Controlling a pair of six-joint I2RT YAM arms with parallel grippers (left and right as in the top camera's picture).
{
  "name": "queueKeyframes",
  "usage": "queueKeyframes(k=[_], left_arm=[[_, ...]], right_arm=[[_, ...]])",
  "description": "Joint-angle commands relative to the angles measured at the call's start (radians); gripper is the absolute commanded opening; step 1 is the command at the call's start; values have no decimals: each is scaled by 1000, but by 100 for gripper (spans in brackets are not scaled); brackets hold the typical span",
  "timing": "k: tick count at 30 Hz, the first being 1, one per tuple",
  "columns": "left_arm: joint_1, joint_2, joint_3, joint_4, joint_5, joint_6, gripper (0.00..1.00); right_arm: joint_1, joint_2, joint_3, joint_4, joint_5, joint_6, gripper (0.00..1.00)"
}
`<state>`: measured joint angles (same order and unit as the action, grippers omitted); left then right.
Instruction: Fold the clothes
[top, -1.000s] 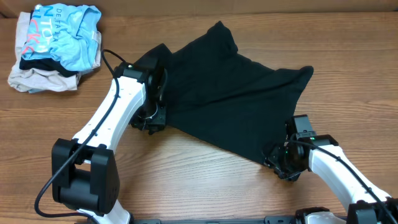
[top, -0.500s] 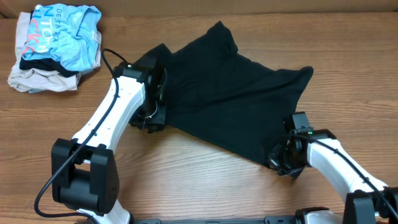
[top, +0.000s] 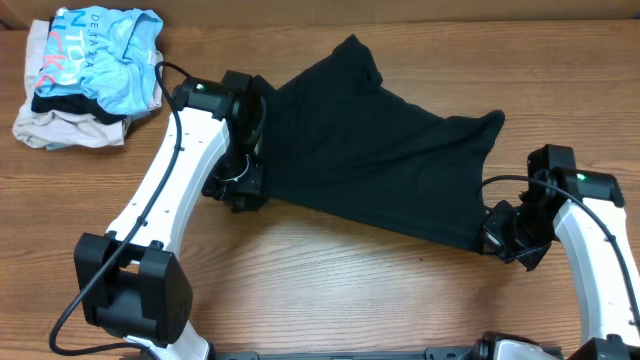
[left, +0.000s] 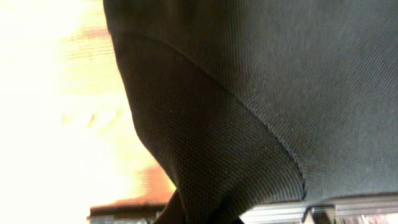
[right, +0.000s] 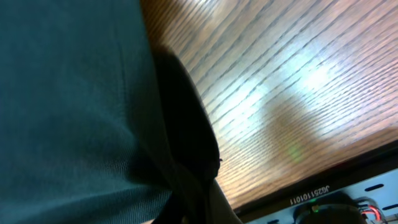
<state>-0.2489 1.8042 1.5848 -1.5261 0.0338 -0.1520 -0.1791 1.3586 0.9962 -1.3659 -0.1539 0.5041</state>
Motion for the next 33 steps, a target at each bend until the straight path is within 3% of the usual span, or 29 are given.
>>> queueKeyframes(k=[1, 8, 24, 33], left_arm=[[-7, 0, 21, -50, -14, 18, 4], [-43, 0, 21, 12, -16, 48, 4], [-42, 3, 21, 587, -232, 66, 4], [-21, 0, 44, 579, -227, 66, 4]], right_arm=[[-16, -25, 19, -5, -5, -63, 4], [-16, -24, 19, 110, -4, -64, 4], [-16, 124, 19, 513, 82, -68, 4], [-13, 118, 52, 536, 27, -110, 4]])
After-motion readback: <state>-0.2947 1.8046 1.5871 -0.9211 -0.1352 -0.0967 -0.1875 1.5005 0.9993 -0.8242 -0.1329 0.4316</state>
